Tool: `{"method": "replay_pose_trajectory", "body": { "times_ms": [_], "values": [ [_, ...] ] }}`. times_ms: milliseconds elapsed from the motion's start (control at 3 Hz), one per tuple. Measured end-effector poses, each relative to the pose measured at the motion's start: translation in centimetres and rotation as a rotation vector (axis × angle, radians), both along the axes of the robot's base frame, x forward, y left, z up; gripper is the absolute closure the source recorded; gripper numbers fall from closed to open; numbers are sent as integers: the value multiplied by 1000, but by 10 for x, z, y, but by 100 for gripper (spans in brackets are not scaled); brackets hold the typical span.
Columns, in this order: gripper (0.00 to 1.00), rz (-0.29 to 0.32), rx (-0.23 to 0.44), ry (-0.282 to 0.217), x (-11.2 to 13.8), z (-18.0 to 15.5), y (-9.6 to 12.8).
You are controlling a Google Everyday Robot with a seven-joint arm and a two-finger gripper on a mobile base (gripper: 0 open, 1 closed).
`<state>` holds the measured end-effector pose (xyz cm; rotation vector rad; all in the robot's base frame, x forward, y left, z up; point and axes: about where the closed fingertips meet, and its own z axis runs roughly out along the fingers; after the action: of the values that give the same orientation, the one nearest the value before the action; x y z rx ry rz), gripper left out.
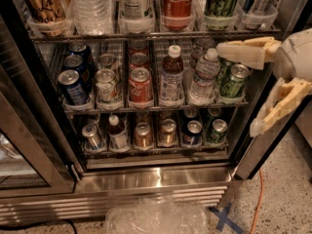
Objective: Pick coke can from top shelf of fridge
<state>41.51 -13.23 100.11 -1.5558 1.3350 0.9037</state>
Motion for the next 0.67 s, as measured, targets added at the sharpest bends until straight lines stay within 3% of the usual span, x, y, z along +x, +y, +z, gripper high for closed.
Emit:
{"method": "replay_pose_trajectory", "body": {
  "times_ms": [333,667],
  "values": [
    [0,8,1,16,-2,-7,5],
    [0,34,13,0,-2,-6,13]
  ]
}}
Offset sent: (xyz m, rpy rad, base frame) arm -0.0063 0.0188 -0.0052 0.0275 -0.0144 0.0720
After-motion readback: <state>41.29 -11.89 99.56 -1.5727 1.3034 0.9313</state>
